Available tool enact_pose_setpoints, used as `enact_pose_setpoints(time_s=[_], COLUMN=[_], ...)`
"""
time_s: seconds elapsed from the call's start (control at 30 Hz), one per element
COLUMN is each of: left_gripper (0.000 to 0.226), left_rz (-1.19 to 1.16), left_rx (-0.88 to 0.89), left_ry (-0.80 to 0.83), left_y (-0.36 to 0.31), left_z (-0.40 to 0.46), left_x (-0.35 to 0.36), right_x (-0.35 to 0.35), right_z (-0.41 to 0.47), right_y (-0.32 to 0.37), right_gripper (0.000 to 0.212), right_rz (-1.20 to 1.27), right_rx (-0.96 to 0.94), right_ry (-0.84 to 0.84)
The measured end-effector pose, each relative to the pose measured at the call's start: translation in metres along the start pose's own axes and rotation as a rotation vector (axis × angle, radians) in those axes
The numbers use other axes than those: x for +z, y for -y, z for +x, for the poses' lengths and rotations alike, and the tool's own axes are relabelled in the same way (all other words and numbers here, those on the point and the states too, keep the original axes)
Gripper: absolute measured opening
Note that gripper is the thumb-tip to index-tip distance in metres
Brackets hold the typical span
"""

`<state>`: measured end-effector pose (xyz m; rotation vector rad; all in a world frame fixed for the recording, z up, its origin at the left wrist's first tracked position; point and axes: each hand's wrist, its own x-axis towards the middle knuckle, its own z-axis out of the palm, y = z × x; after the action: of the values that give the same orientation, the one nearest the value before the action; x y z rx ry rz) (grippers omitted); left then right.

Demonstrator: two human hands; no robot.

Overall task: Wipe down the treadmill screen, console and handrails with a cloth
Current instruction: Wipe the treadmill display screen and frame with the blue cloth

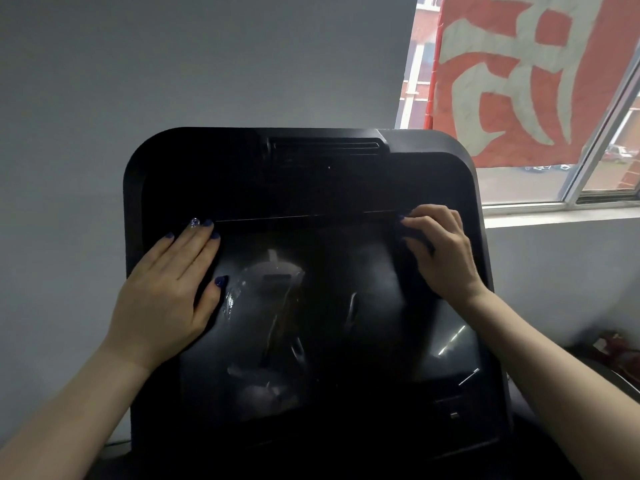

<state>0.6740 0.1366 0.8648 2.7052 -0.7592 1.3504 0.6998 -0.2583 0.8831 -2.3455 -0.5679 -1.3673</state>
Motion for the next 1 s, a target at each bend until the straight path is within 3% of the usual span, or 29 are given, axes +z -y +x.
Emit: enact_pose_setpoints(time_s=[0.1,0.27,0.43,0.6,0.8,1.0], left_gripper=[0.051,0.047,0.045,0.046,0.047,0.046], left_rz=[-0.011,-0.024,-0.032,-0.037,-0.030,-0.037], left_rx=[0.009,-0.005,-0.037,-0.039,-0.040,-0.050], left_ry=[0.001,-0.038,-0.069,-0.068,-0.068,-0.065], left_y=[0.001,0.003,0.004,0.003,0.003,0.002], left_z=[0.000,-0.012,-0.015,-0.015,-0.016,-0.015], left_x=[-0.002,-0.005,-0.002,-0.002,-0.001,-0.003], right_x=[0.014,-0.005,0.019,0.012,0.025,0.017], right_z=[0.005,0.000,0.009,-0.003,0.012,0.005], right_y=[0.012,-0.002,0.019,0.016,0.031,0.021], right_gripper=[0.018,0.030,0.021,0.022,0.021,0.022], right_rz=[0.007,0.000,-0.010,0.012,0.029,0.047], right_rx=[0.049,-0.041,0.047,-0.087,0.001,-0.100], right_ry=[-0.018,0.091,0.004,0.092,0.014,0.085])
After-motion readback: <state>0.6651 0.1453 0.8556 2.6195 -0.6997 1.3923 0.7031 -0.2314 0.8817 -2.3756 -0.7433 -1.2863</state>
